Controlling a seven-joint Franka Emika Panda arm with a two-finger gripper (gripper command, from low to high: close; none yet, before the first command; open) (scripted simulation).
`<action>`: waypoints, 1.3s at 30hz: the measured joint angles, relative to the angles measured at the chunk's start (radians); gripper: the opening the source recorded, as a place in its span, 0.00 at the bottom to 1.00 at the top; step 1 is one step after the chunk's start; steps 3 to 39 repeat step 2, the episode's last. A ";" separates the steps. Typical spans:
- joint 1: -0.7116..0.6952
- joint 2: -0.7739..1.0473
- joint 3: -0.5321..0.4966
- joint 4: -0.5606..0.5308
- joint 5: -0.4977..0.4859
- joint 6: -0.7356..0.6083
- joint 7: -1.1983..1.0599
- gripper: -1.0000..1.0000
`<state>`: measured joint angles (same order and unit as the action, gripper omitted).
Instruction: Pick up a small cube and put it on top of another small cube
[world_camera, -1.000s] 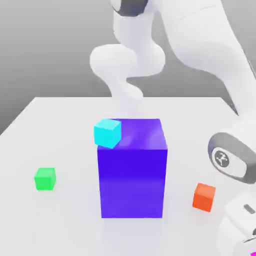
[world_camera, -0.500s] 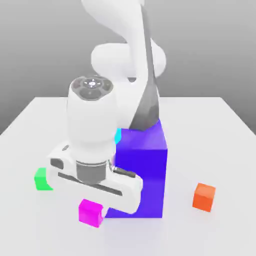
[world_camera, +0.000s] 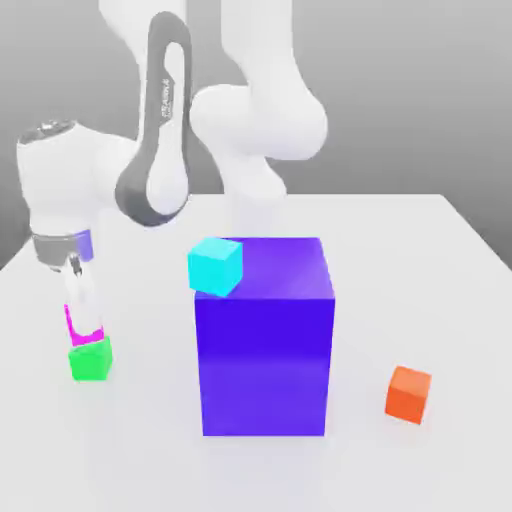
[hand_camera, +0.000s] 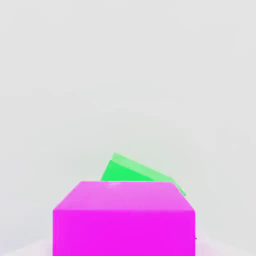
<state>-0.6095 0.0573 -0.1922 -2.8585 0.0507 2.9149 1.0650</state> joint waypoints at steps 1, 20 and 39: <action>0.000 0.000 0.000 0.000 0.000 0.000 0.000 1.00; 0.000 0.000 0.000 0.000 0.000 0.000 0.000 1.00; 0.000 0.000 0.000 0.000 0.000 0.000 0.000 1.00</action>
